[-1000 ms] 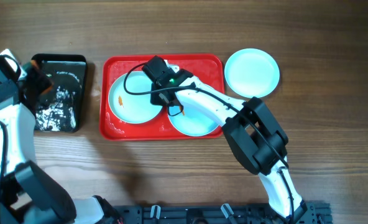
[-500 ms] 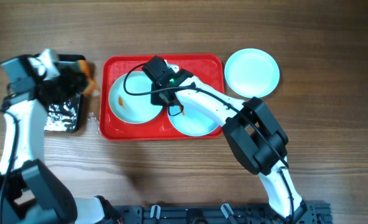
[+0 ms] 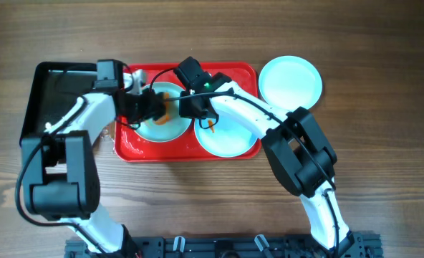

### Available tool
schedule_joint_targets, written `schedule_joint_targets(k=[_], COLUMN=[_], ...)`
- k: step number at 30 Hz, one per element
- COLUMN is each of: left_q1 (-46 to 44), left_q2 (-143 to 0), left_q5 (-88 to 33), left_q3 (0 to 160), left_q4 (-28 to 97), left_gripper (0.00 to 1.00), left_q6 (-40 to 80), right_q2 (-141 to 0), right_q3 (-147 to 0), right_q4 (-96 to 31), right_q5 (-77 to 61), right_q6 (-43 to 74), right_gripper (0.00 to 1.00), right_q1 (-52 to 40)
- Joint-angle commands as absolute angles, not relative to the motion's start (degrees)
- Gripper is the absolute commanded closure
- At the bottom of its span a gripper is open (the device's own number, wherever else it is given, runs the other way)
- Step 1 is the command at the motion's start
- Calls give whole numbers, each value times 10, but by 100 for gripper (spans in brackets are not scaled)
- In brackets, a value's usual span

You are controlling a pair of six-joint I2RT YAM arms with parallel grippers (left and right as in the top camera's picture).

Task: Clean dirty plates on tray and stack at the side
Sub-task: 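Scrub the left plate with the sponge in the left gripper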

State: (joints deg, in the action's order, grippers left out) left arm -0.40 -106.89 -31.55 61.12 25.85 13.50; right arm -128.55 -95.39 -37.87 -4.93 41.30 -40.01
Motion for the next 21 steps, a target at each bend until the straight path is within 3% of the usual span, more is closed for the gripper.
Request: schedule_joint_targets(k=[1,7,14,16,19,20,21], left_q1=[-31,-35,-38,-41,-55,-59,-61], left_q2=[-1086,-1089,-1087,-1072,-1030,-1021,-1018], left_q5=[-301,-36,183,182,75,44,28], left_q3=[613,610,616,635,638,638,638], left_q4=[253,320,328,332,308,302,300], left_gripper=[96,96,96,96,96,90,67], left_q6=[140,141,117,116,116,116,116], right_q2=[-1305,-1305,-1305,-1305,-1305,-1305,-1305], right_q3=[-939,-939,-939,-939,-939,-939,-939], right_q4=[-394,-395,-396,-394,-391,-391,-391], right_q5=[-25,-24,-24,-24,-25,-25,-25], right_q6=[426,426,426,426,426,426,426], right_gripper=[96,96,96,96,96,96,96], right_q1=[-390,-390,-390,-390,-390,-390,-390])
